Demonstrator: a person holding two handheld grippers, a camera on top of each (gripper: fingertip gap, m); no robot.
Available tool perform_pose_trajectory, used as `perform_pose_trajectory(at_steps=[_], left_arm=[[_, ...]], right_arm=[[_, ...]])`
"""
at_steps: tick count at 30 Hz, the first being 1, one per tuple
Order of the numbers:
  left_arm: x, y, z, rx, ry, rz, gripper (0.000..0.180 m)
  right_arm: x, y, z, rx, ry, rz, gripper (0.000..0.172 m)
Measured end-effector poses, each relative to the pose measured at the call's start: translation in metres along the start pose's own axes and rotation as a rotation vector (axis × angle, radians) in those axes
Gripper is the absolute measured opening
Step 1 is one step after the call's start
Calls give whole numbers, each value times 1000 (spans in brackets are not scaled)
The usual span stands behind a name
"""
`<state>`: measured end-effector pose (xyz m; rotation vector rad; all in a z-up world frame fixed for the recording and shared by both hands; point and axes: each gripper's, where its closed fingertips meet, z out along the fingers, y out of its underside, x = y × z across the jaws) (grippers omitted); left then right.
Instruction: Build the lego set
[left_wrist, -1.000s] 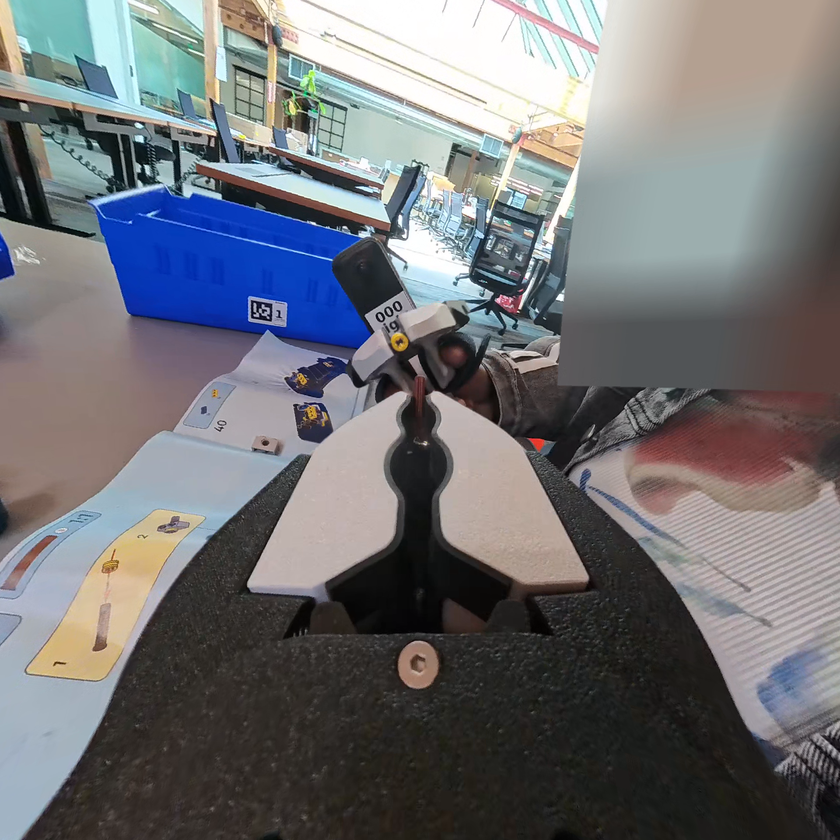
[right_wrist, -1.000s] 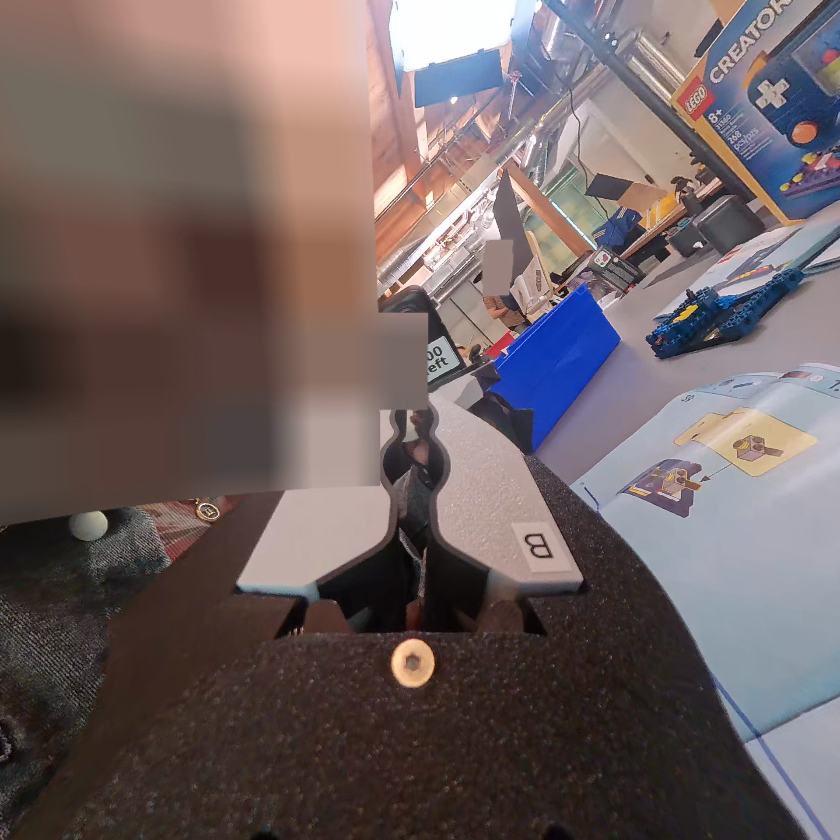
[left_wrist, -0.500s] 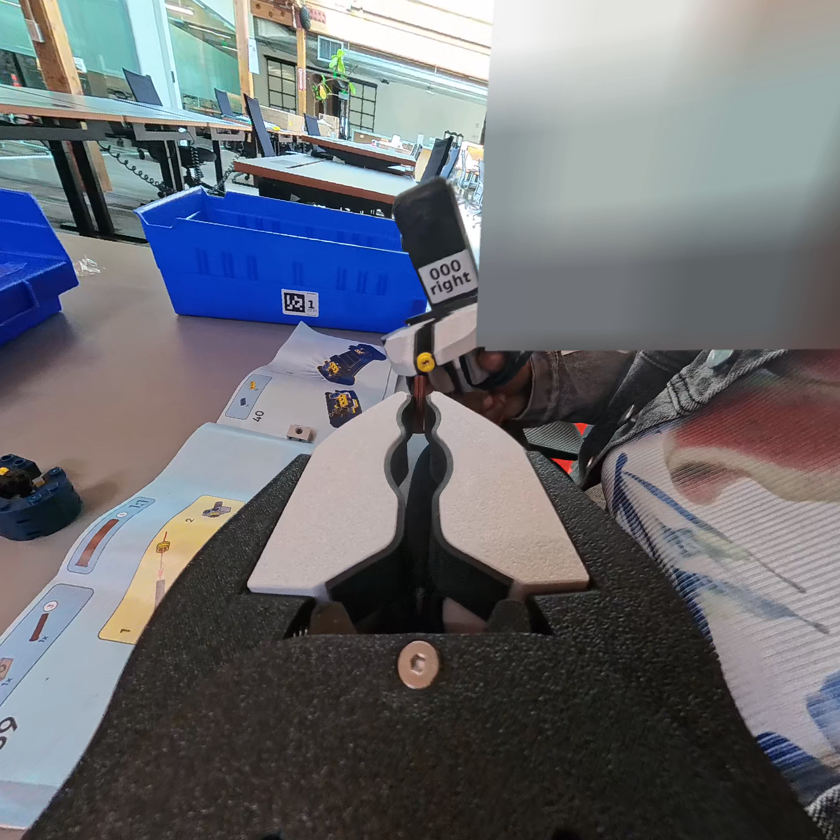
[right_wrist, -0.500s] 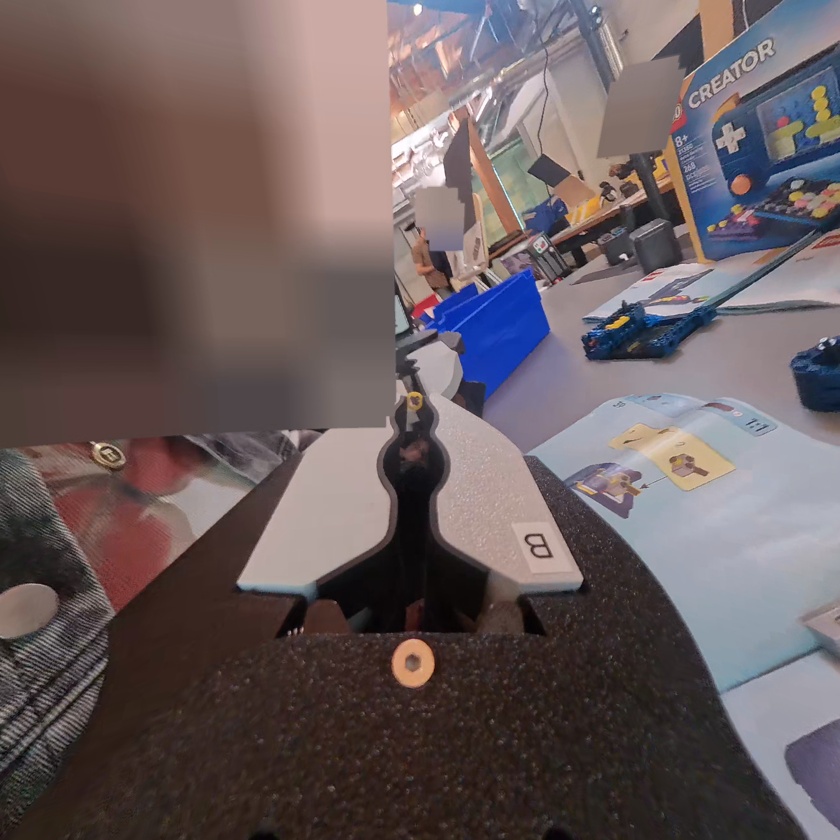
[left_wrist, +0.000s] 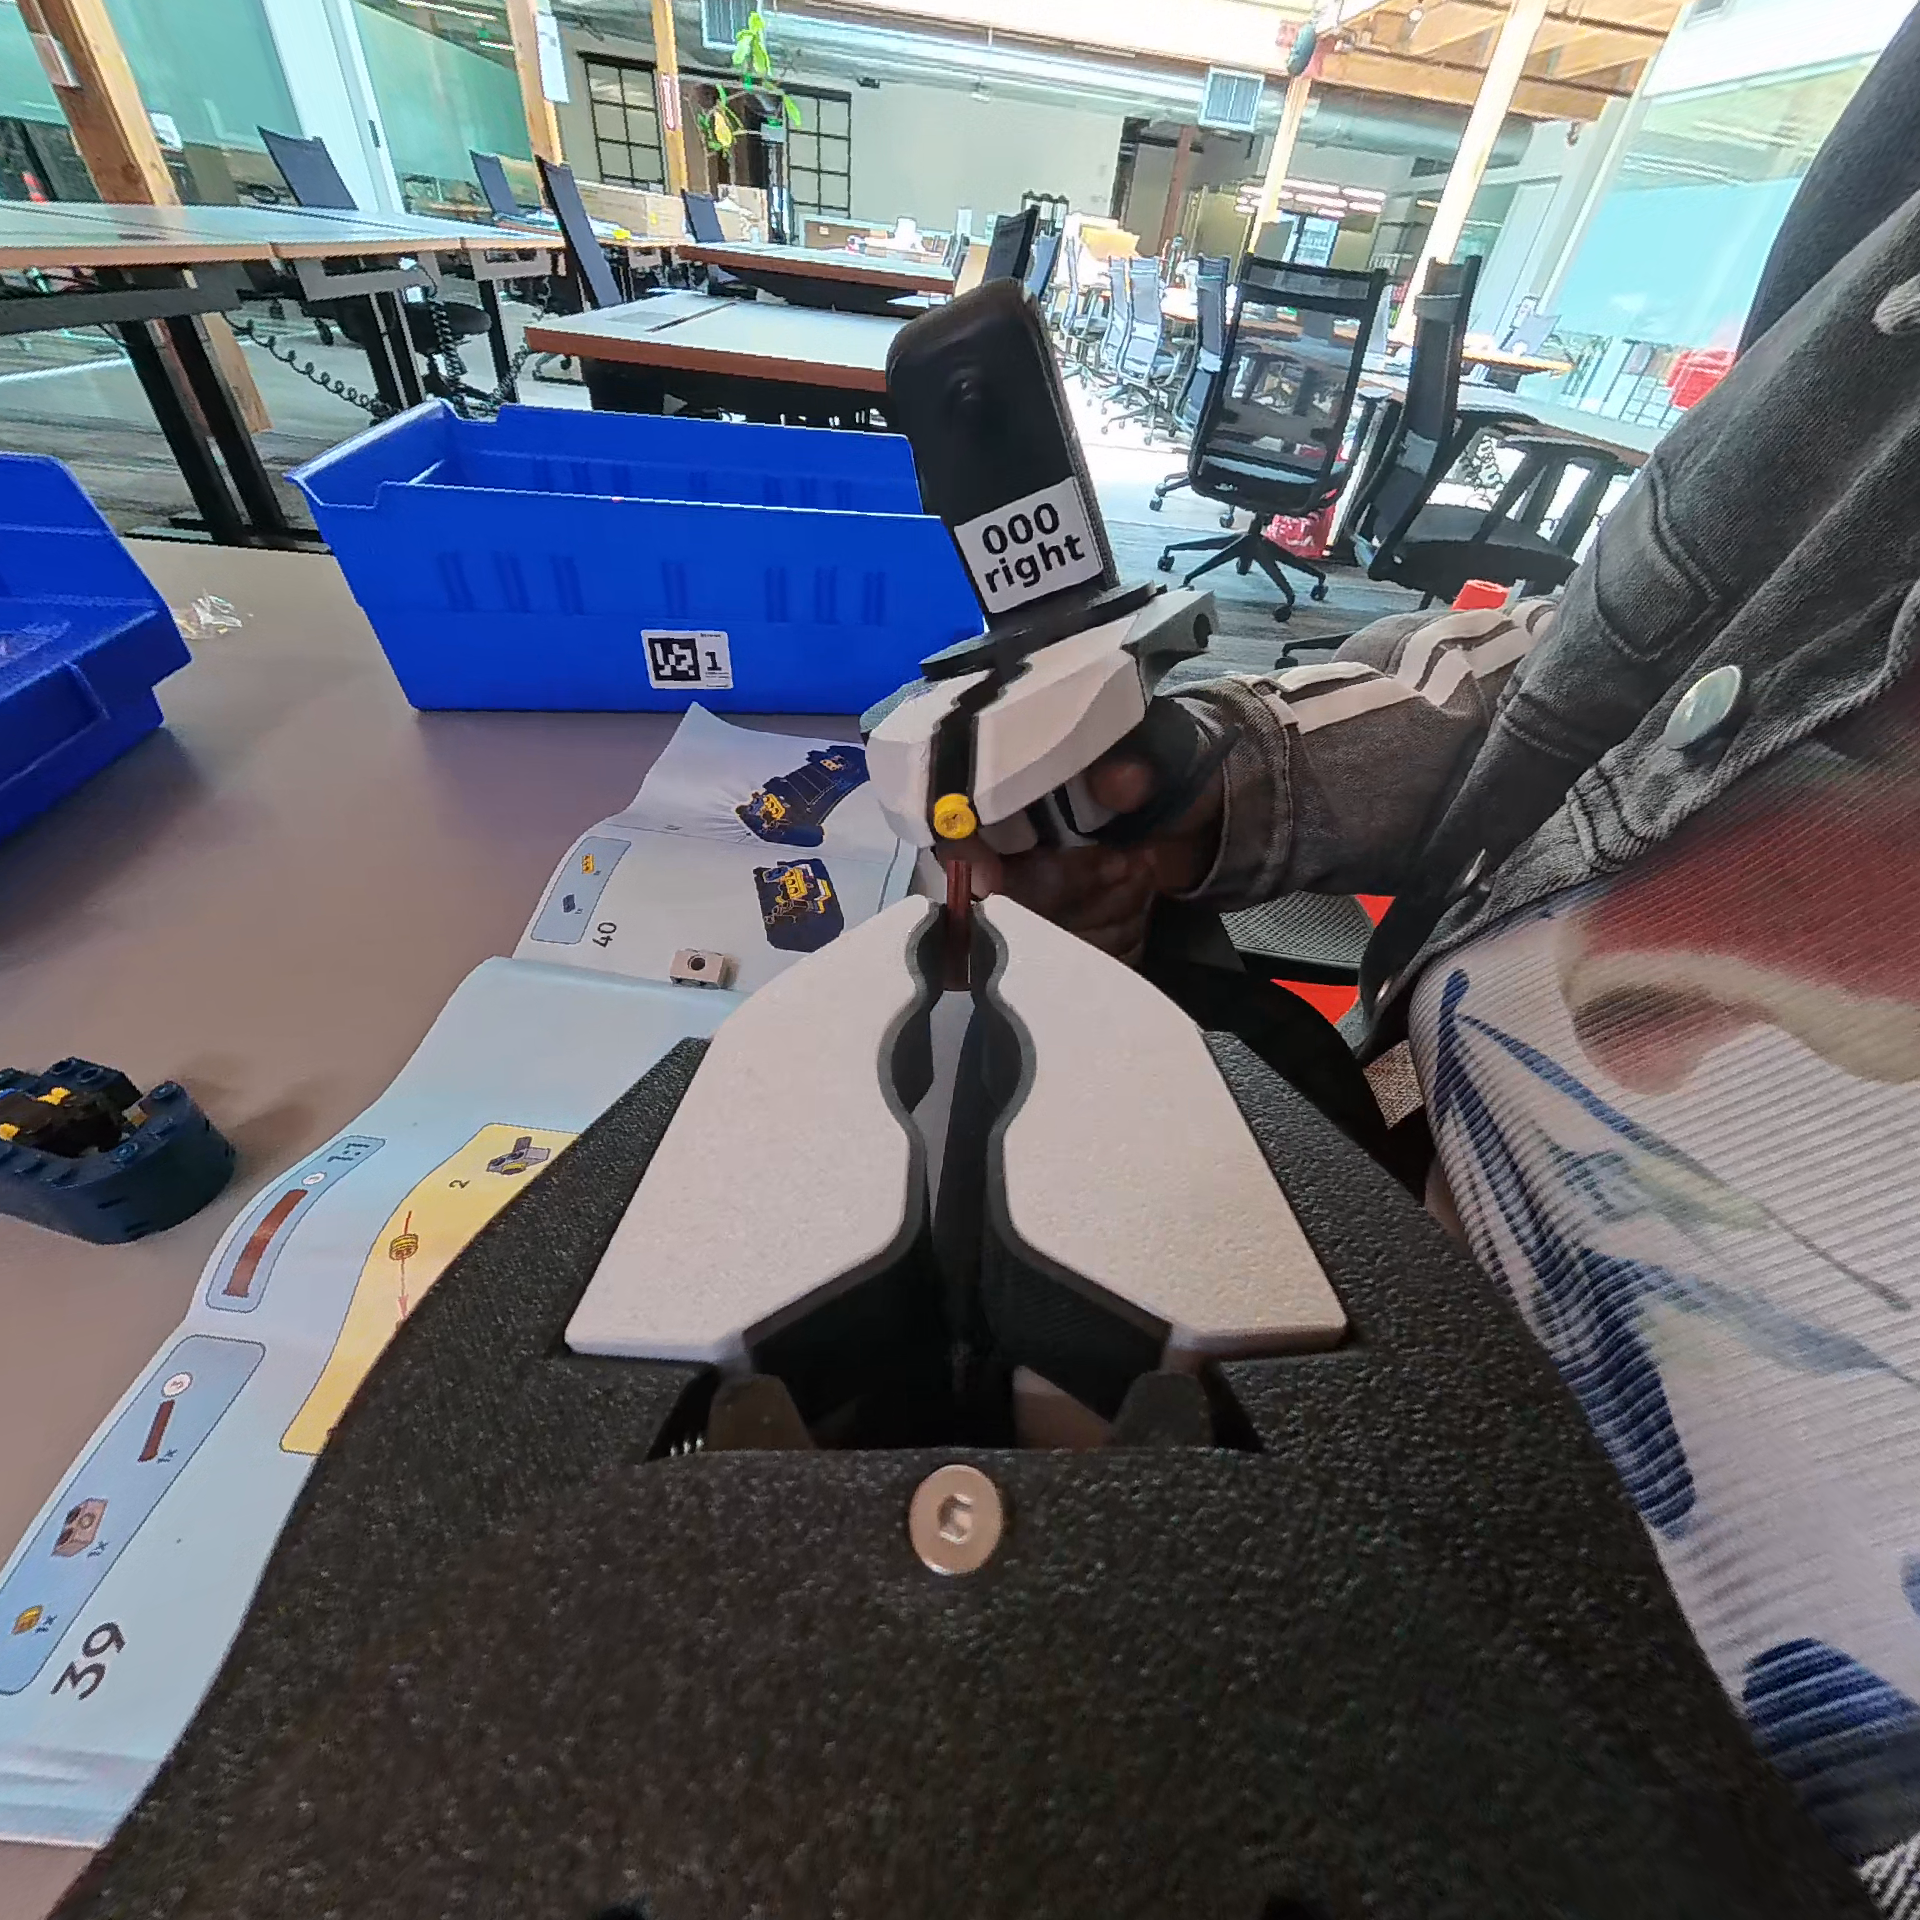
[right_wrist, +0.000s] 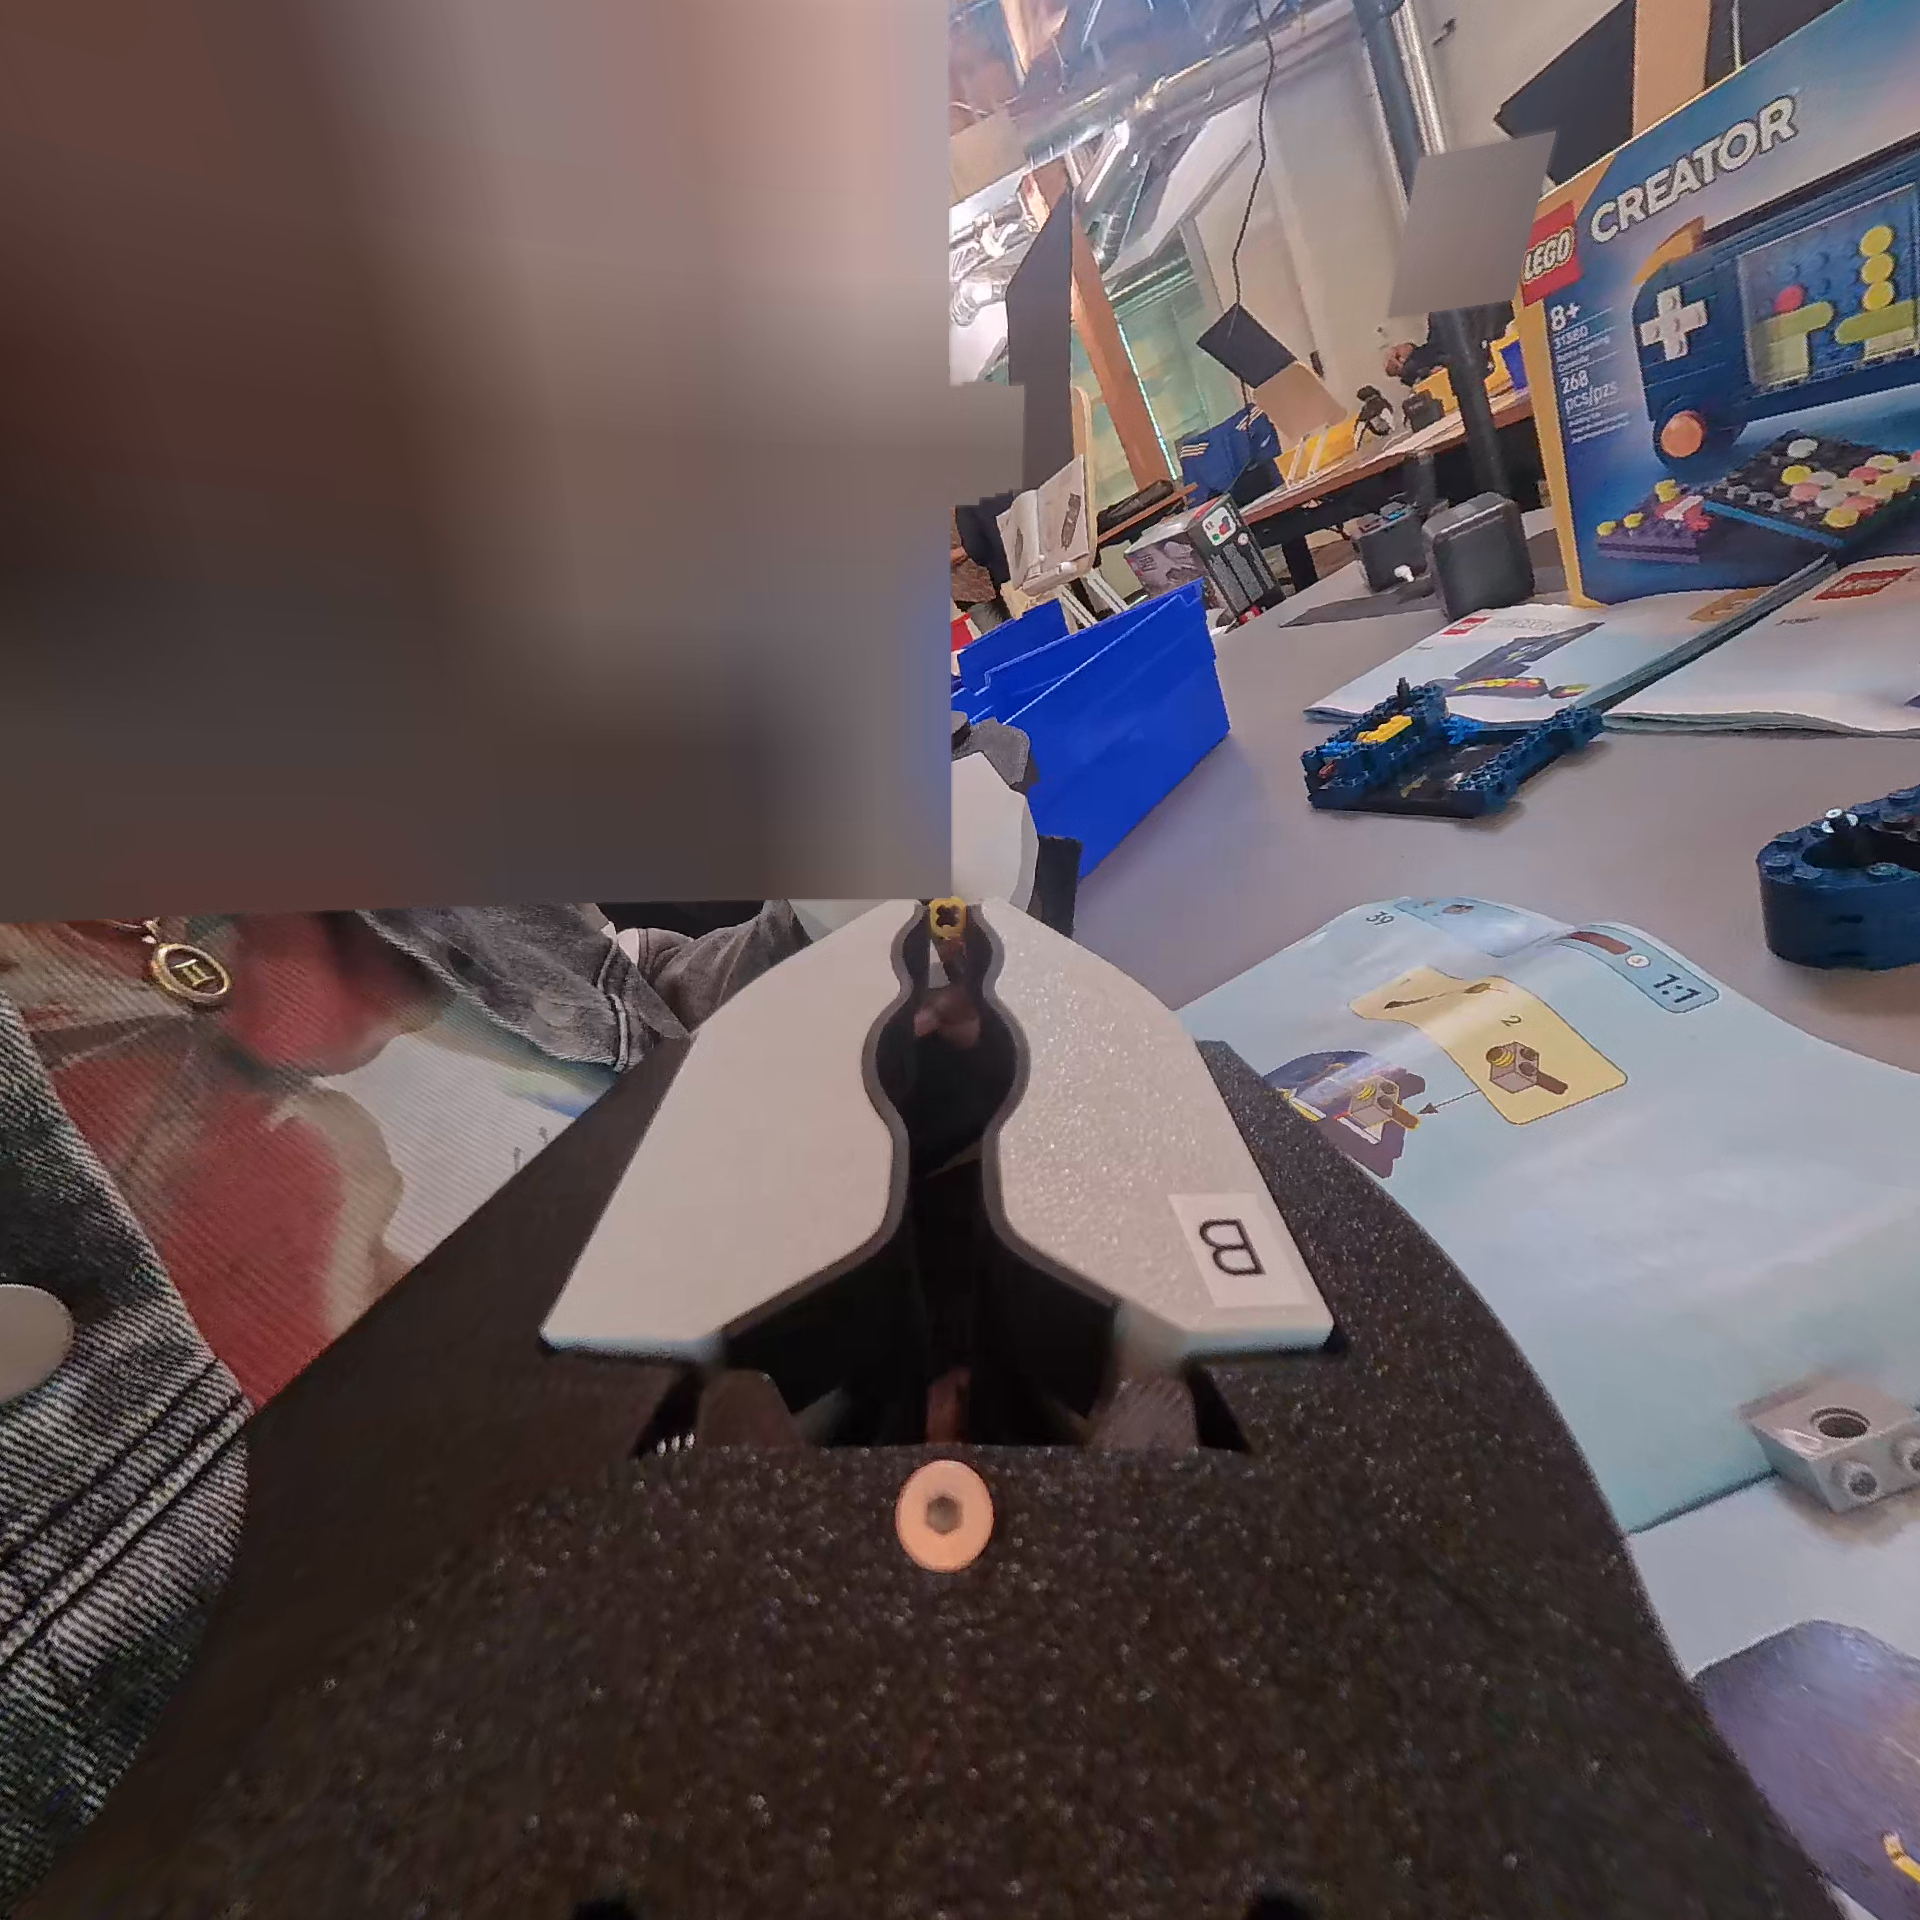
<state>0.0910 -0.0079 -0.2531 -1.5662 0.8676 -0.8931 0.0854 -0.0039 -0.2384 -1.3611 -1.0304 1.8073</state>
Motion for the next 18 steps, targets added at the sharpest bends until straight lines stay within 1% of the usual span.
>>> perform_pose_trajectory(at_steps=[12,18], left_arm=[[0,-1,-3,-5,-10,34,3],[-2,4,-1,-54,-59,133,3]], right_arm=[[1,6,4,-127,53,-156,6],[4,11,2,-182,83,-194,6]])
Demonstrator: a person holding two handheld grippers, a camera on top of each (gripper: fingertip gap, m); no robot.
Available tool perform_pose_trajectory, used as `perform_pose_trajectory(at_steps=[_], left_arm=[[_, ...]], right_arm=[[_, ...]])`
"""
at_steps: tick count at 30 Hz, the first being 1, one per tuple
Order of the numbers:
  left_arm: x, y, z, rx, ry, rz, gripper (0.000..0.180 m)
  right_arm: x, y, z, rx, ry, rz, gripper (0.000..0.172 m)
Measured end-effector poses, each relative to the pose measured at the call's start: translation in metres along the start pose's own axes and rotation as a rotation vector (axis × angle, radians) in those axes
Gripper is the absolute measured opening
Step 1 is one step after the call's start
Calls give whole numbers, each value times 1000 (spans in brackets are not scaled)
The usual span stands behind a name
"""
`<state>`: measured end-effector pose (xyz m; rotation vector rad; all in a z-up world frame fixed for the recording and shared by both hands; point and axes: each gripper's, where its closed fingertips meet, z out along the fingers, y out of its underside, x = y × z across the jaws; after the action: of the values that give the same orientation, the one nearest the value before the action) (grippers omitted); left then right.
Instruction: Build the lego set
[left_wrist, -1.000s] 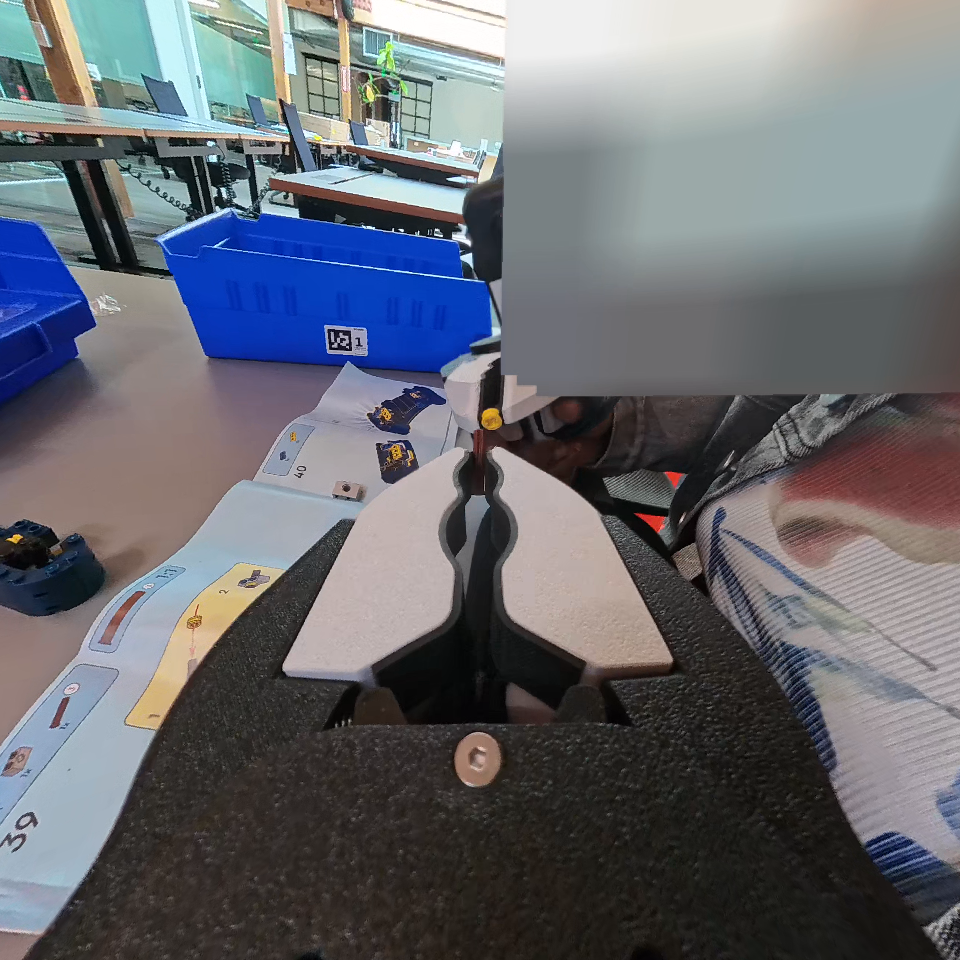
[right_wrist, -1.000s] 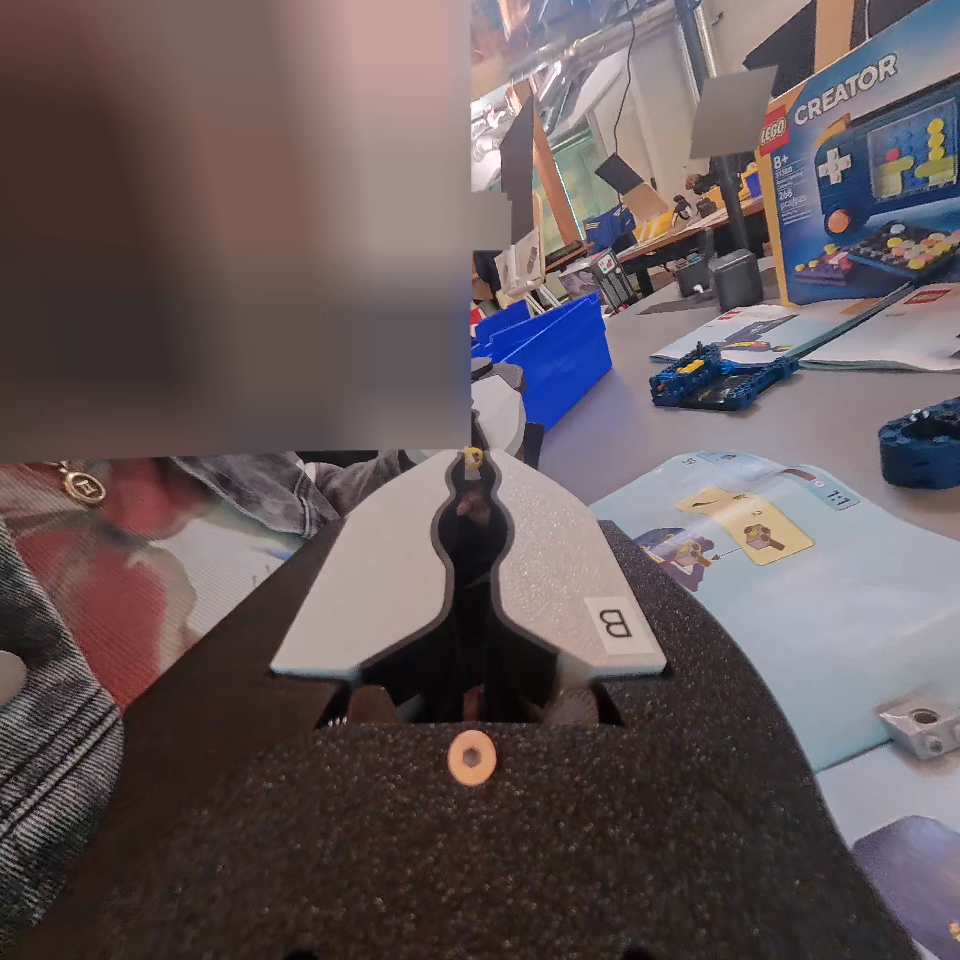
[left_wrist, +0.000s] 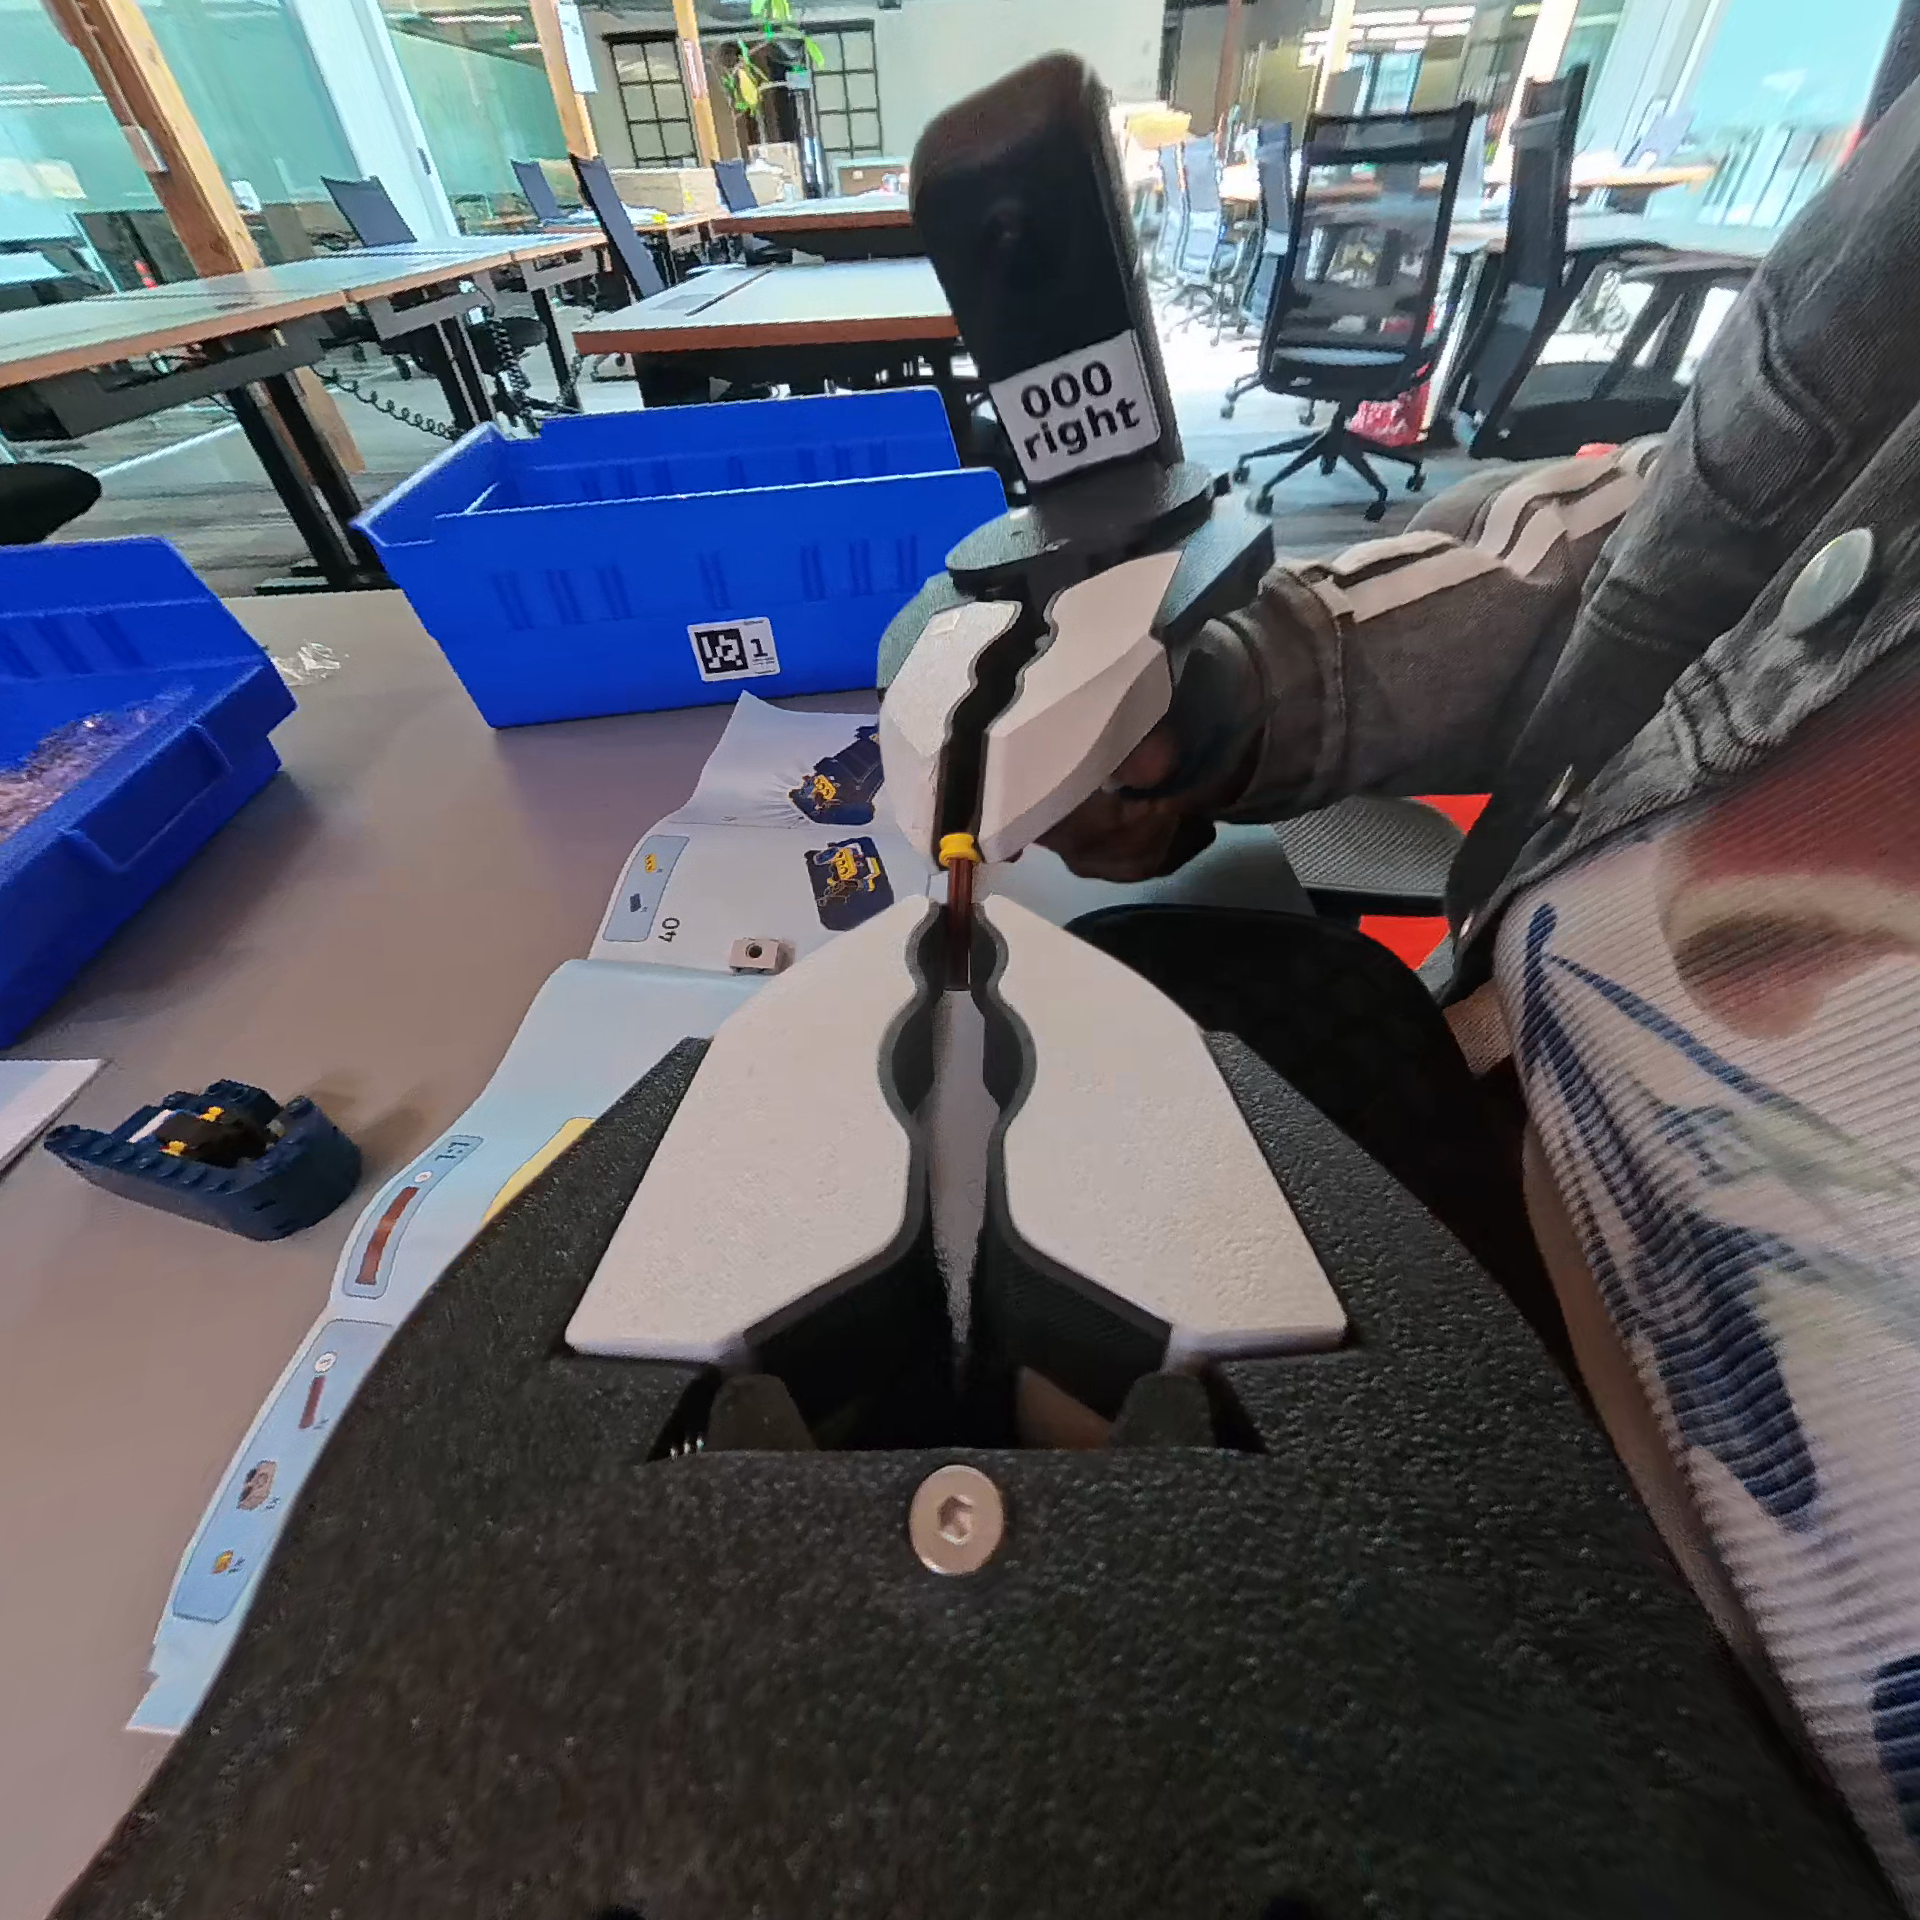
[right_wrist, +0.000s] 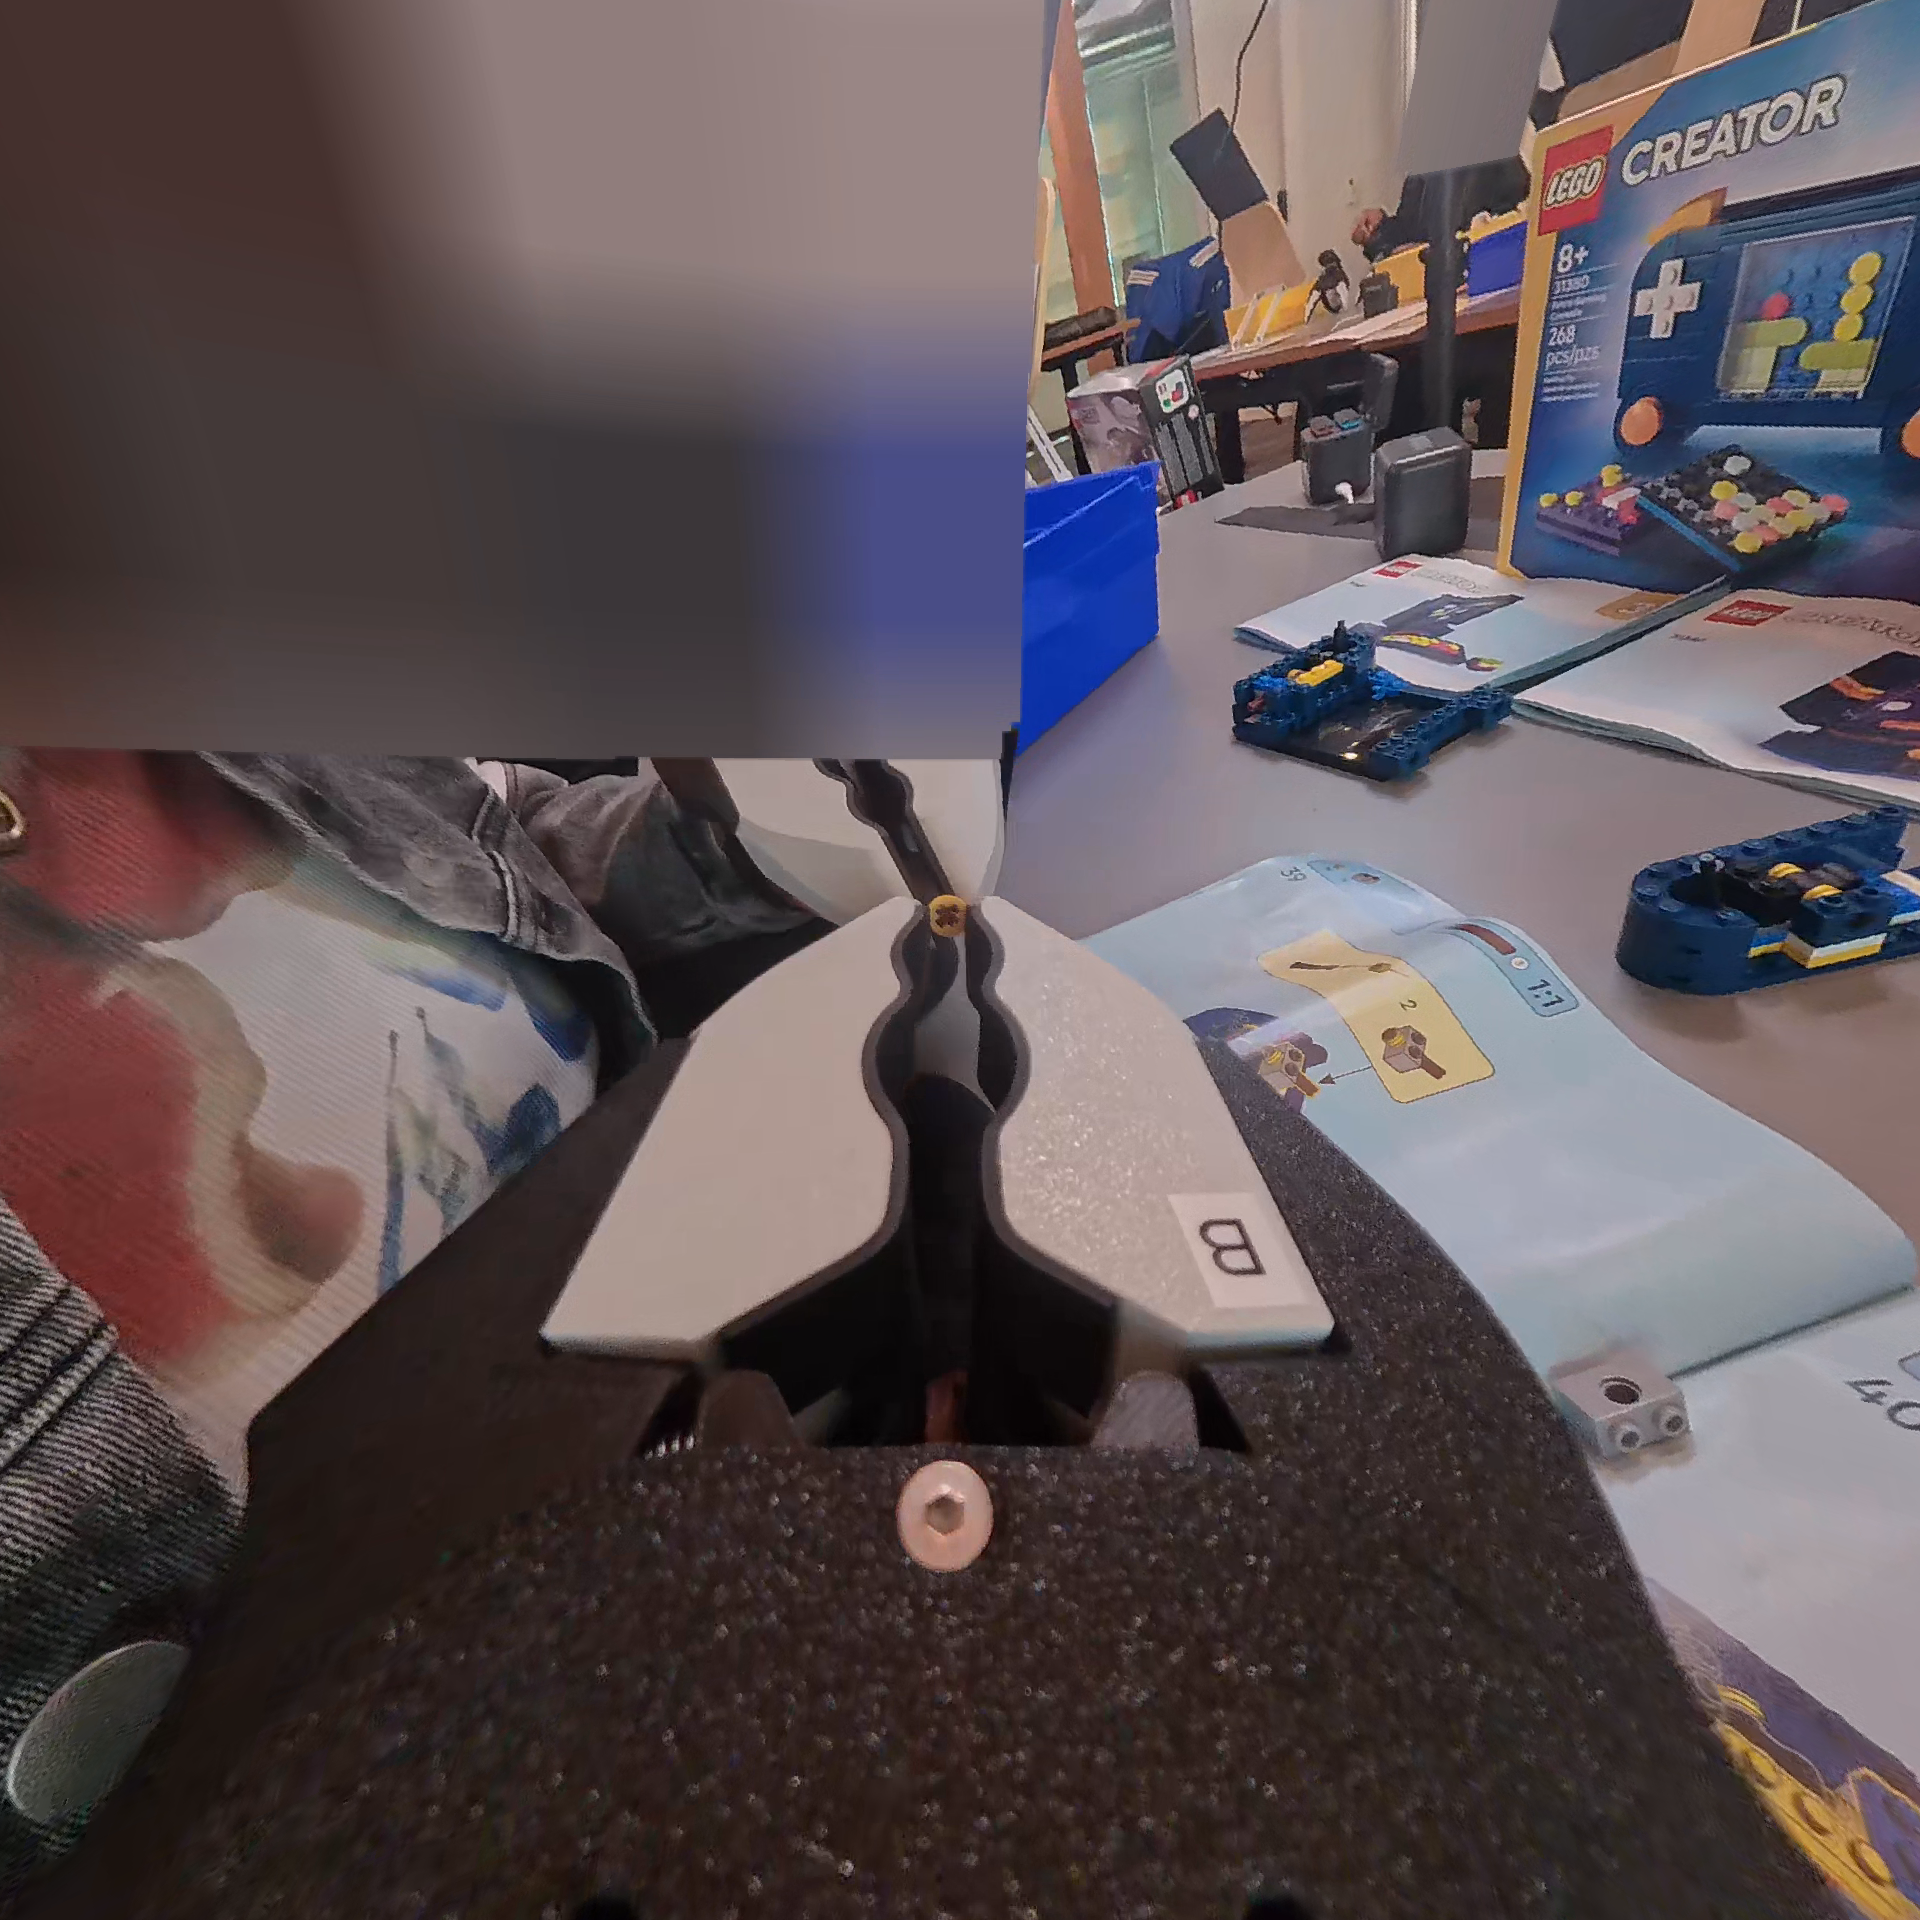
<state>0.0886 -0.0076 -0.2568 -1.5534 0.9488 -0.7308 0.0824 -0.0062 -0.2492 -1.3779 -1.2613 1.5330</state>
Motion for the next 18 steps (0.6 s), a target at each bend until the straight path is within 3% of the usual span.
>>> perform_pose_trajectory(at_steps=[7,18], left_arm=[[7,4,1,-14,60,-28,3],[14,5,0,12,133,-42,3]], right_arm=[[-5,6,-2,-98,12,-255,6],[-11,9,-1,-172,-90,-355,6]])
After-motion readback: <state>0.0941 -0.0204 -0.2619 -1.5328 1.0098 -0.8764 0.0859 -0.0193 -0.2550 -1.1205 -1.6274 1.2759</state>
